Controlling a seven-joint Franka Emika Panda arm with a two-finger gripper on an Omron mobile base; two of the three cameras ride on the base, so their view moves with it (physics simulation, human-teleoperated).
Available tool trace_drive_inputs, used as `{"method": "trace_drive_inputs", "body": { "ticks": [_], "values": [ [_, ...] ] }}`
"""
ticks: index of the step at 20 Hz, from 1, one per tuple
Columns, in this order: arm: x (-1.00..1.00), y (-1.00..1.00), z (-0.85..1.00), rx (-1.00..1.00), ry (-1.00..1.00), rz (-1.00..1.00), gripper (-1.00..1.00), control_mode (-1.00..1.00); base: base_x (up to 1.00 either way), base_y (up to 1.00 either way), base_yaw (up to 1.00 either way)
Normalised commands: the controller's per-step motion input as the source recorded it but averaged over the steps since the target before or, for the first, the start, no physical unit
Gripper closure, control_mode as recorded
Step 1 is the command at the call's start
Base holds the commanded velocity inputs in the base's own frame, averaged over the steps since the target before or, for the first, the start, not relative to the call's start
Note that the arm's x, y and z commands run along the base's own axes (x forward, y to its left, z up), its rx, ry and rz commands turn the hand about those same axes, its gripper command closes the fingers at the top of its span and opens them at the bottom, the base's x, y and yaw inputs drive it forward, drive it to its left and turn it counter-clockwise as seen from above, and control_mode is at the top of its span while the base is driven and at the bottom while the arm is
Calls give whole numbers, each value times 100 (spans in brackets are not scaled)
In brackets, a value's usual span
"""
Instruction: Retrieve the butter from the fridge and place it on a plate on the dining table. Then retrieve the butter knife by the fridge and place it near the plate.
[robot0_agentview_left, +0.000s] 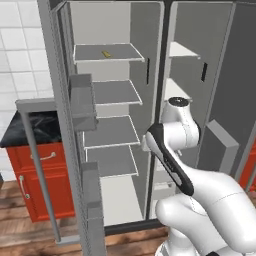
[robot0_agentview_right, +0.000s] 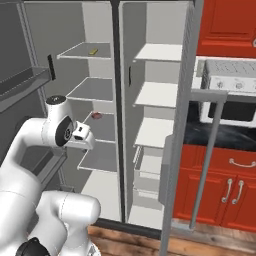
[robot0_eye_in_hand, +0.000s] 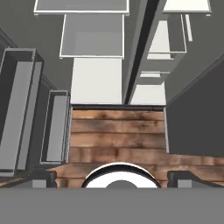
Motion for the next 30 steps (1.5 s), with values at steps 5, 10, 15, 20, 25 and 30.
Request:
{"method": "trace_drive_inputs", "body": {
  "ticks": [5, 10, 15, 20, 25, 30],
  "values": [
    [0, 0, 0, 0, 0, 0, -100, 100, 49, -3, 15],
    [0, 0, 0, 0, 0, 0, -100, 100, 63, -20, 28],
    [0, 0, 0, 0, 0, 0, -100, 100, 48, -15, 16],
    [0, 0, 0, 0, 0, 0, -100, 100, 37, -23, 14],
    [0, 0, 0, 0, 0, 0, -100, 100, 26, -35, 20],
    [0, 0, 0, 0, 0, 0, -100, 100, 58, -10, 20]
  ]
}}
